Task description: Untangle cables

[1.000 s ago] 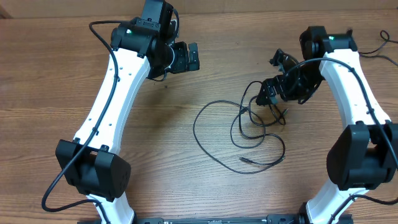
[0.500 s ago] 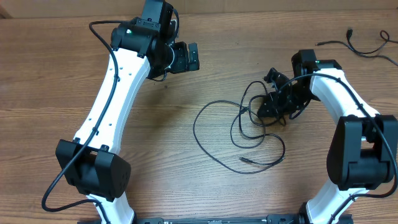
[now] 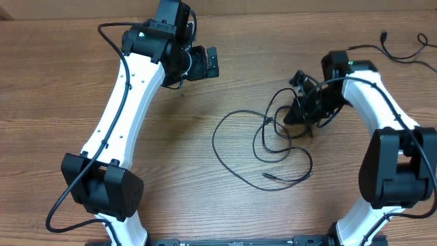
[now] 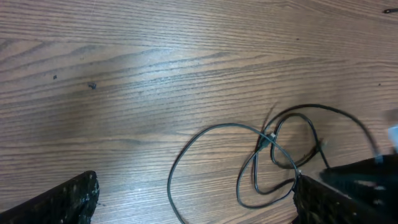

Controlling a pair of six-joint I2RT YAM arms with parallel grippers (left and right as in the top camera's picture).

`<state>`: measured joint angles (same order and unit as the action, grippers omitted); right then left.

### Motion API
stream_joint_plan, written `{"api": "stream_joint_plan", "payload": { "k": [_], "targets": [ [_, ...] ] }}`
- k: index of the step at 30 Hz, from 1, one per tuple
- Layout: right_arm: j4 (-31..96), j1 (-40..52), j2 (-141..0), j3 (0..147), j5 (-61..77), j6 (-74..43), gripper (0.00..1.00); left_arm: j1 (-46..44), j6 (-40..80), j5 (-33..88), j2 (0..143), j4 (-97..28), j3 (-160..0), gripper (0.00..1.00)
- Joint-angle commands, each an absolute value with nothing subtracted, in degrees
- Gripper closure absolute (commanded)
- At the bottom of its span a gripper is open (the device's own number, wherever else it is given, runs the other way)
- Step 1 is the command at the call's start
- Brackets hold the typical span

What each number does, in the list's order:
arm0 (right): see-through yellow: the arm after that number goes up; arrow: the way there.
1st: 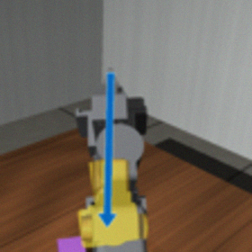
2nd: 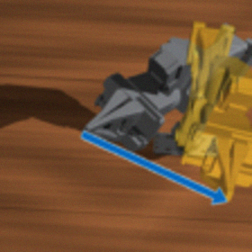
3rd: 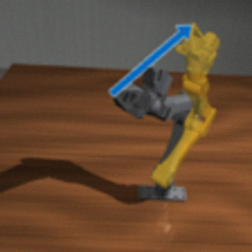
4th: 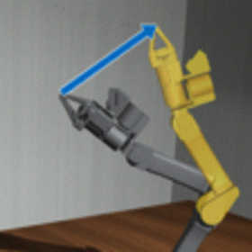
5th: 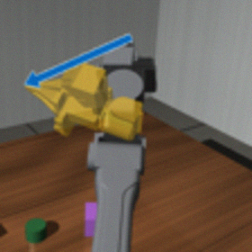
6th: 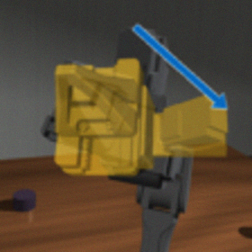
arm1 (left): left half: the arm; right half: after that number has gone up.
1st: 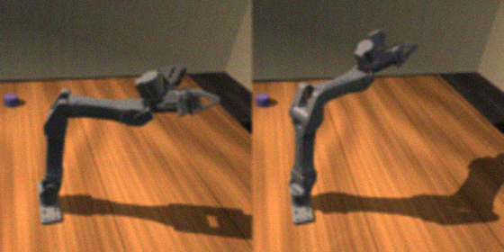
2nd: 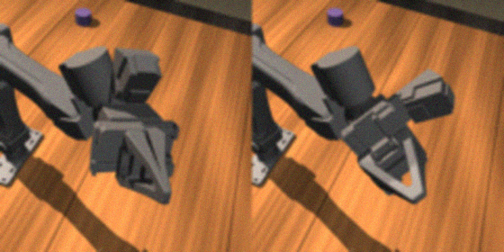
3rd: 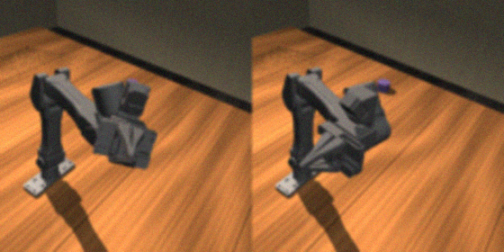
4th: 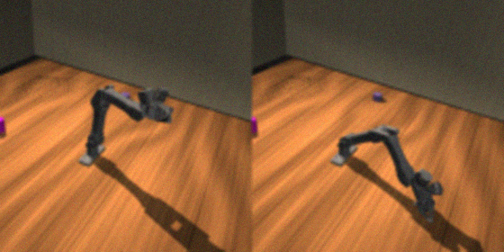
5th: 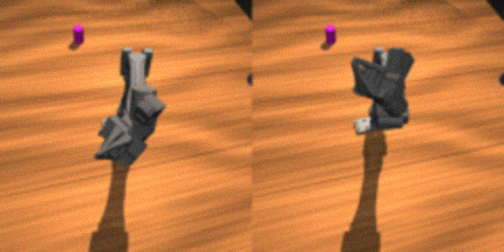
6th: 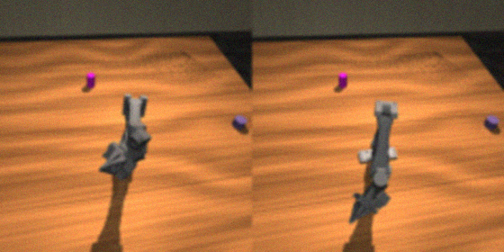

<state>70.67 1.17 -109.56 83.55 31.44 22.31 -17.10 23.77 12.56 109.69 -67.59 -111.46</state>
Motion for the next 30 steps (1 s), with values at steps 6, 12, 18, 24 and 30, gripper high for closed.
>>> {"api": "stream_joint_plan", "payload": {
  "k": [6, 12, 18, 24, 30],
  "targets": [
    [87.31, 1.30, -107.68, 118.28, 33.82, 22.52, 0.96, -16.86, 23.11, 11.81, 109.93, -67.46, -111.85, 0.00],
    [91.96, 1.34, -107.68, 141.16, 37.10, 22.31, 0.96, -16.86, 23.11, 11.81, 109.93, -67.48, -111.85, 0.00],
    [91.57, 1.48, -107.68, 156.22, 40.42, 20.25, 0.96, -16.86, 23.11, 11.81, 109.93, -67.48, -111.85, 0.00],
    [91.35, 1.54, -107.68, 162.43, 40.36, 17.76, 0.96, -16.86, 23.11, 11.81, 109.93, -67.46, -111.85, 0.00],
    [90.19, 1.54, -107.68, 162.50, 37.71, 15.14, 0.96, -16.86, 23.11, 11.81, 109.93, -67.46, -111.85, 0.00]
  ]
}}
